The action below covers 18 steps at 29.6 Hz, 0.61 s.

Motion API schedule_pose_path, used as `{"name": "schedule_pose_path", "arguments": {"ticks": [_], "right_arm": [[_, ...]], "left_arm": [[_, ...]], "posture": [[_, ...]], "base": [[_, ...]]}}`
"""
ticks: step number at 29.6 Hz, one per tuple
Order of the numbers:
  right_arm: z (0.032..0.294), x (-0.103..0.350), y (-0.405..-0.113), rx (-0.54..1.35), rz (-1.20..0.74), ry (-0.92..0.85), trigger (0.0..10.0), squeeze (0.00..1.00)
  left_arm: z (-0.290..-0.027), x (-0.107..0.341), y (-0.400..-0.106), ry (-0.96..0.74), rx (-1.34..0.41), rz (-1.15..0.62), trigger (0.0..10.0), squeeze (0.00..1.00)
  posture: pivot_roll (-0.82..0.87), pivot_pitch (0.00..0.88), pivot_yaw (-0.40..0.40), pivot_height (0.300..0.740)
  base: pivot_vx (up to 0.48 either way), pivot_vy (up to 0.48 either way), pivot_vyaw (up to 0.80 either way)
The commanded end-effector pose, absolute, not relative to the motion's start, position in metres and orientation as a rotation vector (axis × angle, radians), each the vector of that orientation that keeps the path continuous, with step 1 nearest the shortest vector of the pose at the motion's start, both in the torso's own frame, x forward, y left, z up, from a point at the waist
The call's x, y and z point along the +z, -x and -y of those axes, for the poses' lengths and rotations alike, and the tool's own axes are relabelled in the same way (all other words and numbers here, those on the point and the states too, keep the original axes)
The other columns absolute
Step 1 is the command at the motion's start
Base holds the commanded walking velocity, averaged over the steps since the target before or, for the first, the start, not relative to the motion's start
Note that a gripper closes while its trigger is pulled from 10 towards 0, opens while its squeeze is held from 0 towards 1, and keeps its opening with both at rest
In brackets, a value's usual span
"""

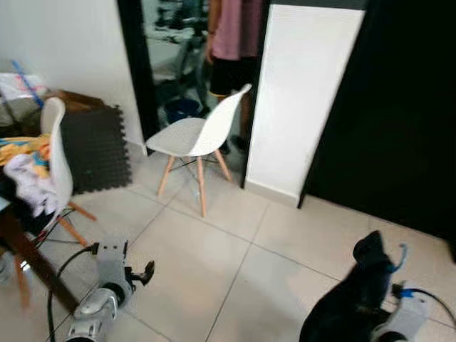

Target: Hang hanger

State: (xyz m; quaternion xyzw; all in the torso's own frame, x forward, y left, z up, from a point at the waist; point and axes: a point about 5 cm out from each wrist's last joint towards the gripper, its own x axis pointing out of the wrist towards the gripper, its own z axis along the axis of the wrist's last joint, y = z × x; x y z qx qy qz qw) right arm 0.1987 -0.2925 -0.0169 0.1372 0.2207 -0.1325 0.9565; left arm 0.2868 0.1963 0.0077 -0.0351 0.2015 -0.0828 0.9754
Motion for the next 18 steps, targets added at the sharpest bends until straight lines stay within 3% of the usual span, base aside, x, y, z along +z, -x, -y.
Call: {"name": "schedule_pose_path", "arguments": {"ticks": [1, 18], "right_arm": [[0.2906, -0.0062, -0.2079, -0.245, -0.377, -0.256, 10.0, 0.00], [0.2985, -0.0079, -0.1988, -0.252, -0.389, -0.268, 10.0, 0.00]], "left_arm": [[-0.2002, 0.0067, -0.2843, 0.072, -0.164, -0.399, 10.0, 0.00], [-0.2032, 0.0050, -0.2795, 0.113, -0.167, -0.376, 10.0, 0.00]], "posture": [[0.00, 0.051, -0.038, 0.740], [0.00, 0.079, -0.052, 0.740]], "base": [[0.000, 0.000, -0.80], [0.000, 0.000, -0.80]]}}
